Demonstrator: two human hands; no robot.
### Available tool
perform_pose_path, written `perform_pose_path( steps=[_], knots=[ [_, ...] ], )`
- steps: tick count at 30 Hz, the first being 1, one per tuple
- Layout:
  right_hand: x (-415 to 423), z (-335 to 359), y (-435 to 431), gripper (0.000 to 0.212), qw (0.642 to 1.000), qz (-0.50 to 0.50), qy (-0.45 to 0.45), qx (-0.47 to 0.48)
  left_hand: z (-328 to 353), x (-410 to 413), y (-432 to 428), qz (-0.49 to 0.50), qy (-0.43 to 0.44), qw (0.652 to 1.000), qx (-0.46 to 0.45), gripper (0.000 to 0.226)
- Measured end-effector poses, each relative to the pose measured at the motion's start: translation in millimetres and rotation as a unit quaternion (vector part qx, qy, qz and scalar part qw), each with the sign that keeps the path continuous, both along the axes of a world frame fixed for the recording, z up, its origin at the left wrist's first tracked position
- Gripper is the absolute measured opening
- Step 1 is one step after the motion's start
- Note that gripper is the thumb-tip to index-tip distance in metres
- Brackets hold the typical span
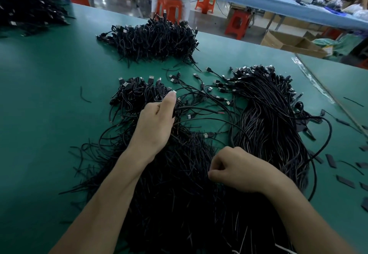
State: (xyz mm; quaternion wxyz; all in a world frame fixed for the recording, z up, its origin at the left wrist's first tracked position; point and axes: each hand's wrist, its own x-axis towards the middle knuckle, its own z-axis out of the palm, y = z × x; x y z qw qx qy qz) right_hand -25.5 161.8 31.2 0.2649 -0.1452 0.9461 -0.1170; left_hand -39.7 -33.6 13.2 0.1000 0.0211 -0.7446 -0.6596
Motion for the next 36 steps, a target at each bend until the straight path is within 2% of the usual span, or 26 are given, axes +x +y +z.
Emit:
perform_pose_path(
  steps=[5, 10, 16, 21, 23, 26, 28, 30, 32, 36],
  knots=[
    [4, -3, -5, 0.019, 1.0, -0.015, -0.006, -0.022, -5, -3, 1, 0.011, -0.021, 0.999, 0.024, 0.071],
    [8, -5, -6, 0.027, 0.999, -0.035, -0.002, -0.025, 1, 1, 5, 0.01, 0.002, 1.0, 0.015, 0.065],
    [7, 14, -3, 0.027, 0.991, -0.102, 0.075, -0.054, 6, 4, 7, -0.014, -0.004, 0.999, 0.045, 0.065],
    [7, 37, 15, 0.019, 0.988, -0.1, 0.093, -0.065, 10, 7, 7, -0.043, -0.021, 0.996, 0.074, 0.047],
    [4, 44, 16, 0.014, 0.967, -0.123, 0.168, -0.148, 10, 7, 7, -0.062, -0.031, 0.994, 0.087, 0.047],
    [4, 43, 1, 0.008, 0.891, -0.154, 0.286, -0.317, 12, 10, 8, -0.125, -0.046, 0.985, 0.106, 0.045],
    [5, 38, -16, 0.009, 0.853, -0.153, 0.303, -0.397, 14, 13, 10, -0.176, -0.05, 0.976, 0.121, 0.037],
    [7, 33, -29, 0.013, 0.831, -0.149, 0.31, -0.438, 16, 15, 10, -0.225, -0.056, 0.959, 0.163, 0.039],
    [8, 30, -36, 0.014, 0.82, -0.149, 0.3, -0.465, 17, 15, 9, -0.26, -0.056, 0.944, 0.193, 0.052],
    [13, 27, -44, 0.014, 0.848, -0.106, 0.258, -0.451, 21, 20, 9, -0.258, -0.035, 0.944, 0.203, 0.045]
  ],
)
